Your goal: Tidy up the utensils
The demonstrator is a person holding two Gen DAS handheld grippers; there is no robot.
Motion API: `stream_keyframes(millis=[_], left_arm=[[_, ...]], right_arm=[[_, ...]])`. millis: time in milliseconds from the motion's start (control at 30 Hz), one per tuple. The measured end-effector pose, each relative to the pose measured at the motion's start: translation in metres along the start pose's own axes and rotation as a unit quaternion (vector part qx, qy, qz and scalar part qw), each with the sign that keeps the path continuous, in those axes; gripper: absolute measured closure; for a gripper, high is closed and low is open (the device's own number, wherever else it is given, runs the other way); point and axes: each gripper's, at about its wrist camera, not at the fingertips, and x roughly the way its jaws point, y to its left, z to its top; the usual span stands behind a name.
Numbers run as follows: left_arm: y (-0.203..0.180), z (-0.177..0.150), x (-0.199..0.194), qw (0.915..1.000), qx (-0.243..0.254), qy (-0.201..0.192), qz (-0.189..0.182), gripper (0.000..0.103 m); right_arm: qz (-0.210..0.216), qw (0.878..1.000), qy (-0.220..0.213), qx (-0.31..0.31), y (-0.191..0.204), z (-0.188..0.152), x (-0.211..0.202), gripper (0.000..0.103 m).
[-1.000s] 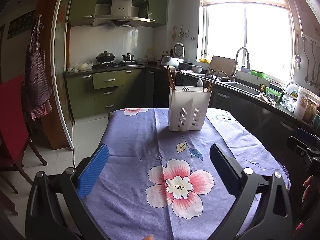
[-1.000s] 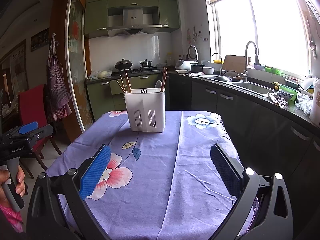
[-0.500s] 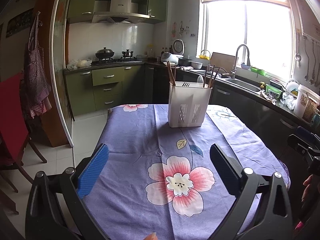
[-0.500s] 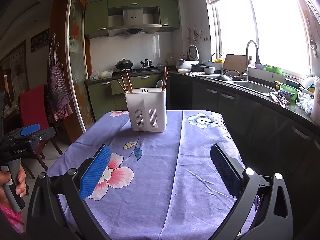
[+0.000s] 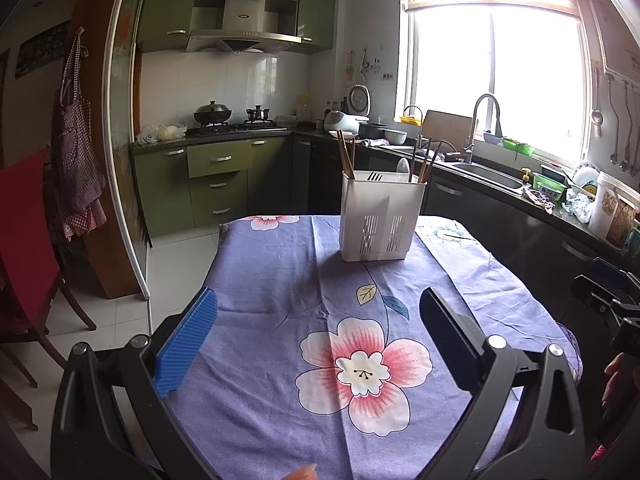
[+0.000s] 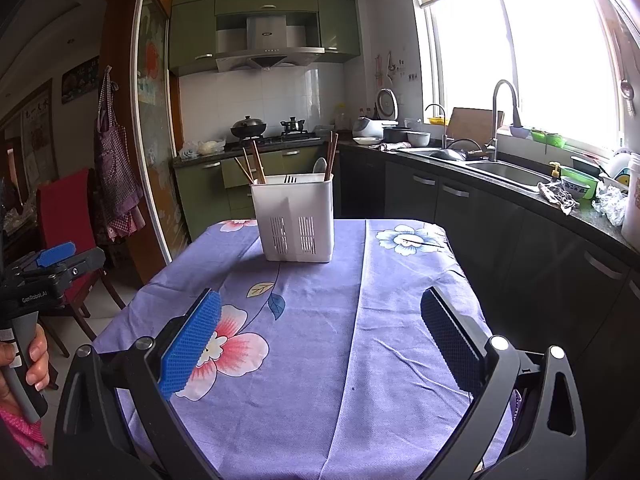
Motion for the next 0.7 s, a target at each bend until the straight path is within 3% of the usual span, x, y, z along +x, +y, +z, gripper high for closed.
stream_keyframes(millis=[167,700], left_arm=[[0.0026,-0.0001,0.0007,0.9998,-0.009,0.007,-0.018,0.007],[0.0043,-0.0006,-0.0012,0.9999,-0.008,0.005,-0.01,0.007]], right_arm=[[0.0,1.0,0.001,0.001,0.0009,-0.0005,0.0002,0.005],[0.0,1.0,0.005,-0.001,0.0001,-0.002,0.0046,0.005]])
